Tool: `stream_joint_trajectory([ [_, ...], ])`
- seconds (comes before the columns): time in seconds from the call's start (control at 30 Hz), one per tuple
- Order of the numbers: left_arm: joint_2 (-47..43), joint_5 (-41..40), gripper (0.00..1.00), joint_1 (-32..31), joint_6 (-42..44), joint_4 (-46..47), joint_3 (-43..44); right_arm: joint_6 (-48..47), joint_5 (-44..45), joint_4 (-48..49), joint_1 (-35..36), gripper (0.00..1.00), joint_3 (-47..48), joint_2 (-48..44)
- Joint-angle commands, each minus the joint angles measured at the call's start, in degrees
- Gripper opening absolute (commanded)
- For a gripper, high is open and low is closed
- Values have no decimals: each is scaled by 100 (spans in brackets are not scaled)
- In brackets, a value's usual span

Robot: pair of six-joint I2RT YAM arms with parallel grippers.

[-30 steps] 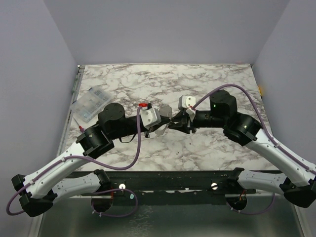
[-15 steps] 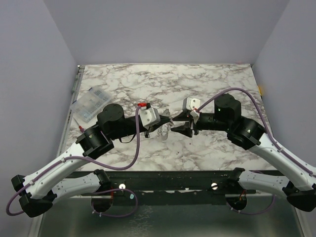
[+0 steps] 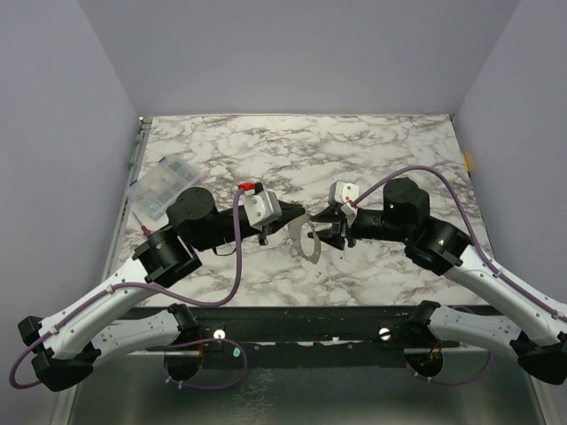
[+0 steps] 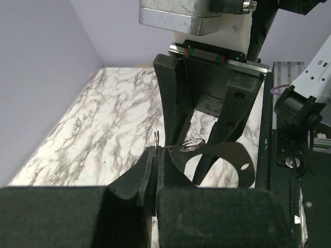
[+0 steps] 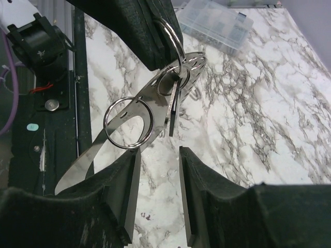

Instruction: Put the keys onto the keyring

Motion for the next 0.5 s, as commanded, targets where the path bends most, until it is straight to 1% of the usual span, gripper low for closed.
stream_joint_trajectory([
  [0.0,-152,-94,0,3,-145,371,-48,209,81,600,29,45,-159,-212],
  [0.2,-192,-102,0,1,-183,430,-98,376,-111,962,28,46,-270,-334],
  [0.47,-206,-77,0,-1,-237,521,-137,555,-274,1301,29,45,-316,-256],
])
